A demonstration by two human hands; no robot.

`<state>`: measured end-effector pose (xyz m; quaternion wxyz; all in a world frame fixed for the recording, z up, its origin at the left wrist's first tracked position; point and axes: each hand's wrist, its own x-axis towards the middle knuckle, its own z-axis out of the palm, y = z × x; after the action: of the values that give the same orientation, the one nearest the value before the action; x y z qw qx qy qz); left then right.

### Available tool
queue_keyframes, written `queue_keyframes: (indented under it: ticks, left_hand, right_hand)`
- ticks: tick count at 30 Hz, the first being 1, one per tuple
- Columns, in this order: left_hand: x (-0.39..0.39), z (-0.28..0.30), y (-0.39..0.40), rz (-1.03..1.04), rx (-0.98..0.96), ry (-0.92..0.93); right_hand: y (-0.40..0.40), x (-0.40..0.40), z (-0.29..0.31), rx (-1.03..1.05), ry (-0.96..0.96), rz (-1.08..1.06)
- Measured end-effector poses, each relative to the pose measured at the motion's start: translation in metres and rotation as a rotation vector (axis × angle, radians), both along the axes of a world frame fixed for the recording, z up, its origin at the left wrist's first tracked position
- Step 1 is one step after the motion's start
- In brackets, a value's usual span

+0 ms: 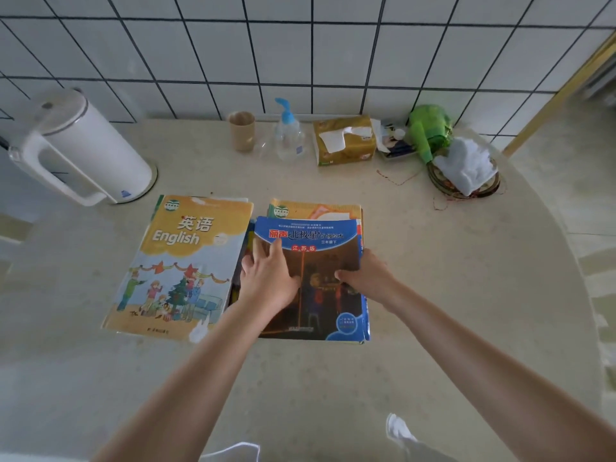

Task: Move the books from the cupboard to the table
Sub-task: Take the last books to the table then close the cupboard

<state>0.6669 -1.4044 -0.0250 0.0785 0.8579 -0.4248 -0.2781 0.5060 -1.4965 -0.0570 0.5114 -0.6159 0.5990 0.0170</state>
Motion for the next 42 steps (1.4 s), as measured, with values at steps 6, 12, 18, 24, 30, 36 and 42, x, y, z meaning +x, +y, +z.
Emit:
queue_keyframes:
  ticks: [6, 12, 18, 24, 30, 36, 42]
  left_hand:
    - [-0.013, 0.004, 0.013, -0.098, 0.094, -0.083]
    - [-0.022, 0.009, 0.042, -0.133, -0.235, -0.048]
    - [-0.064, 0.019, 0.075, -0.313, -0.649, 0.2]
    - [-0.11, -0.024, 0.108, -0.411, -0.614, 0.453]
    - [-0.153, -0.038, 0.147, -0.624, -0.324, 0.509]
    - [-0.196, -0.028, 0.164, -0.59, -0.356, 0.533]
    - [-0.295, -0.018, 0.218, -0.796, -0.312, 0.539]
  right_hand:
    - [0.026, -0.032, 0.036, -0.081, 0.02, 0.063]
    - [0.077, -0.077, 0.043, -0.198, 0.039, 0.032]
    - [0.144, -0.104, 0.035, -0.32, 0.049, -0.042]
    - [0.211, -0.134, 0.017, -0.367, 0.074, -0.171]
    - [0.292, -0.182, 0.009, -0.295, 0.133, -0.359]
    - [0.358, -0.227, 0.006, -0.227, 0.153, -0.523]
    - [0.47, -0.301, 0.013, -0.242, 0.185, -0.735]
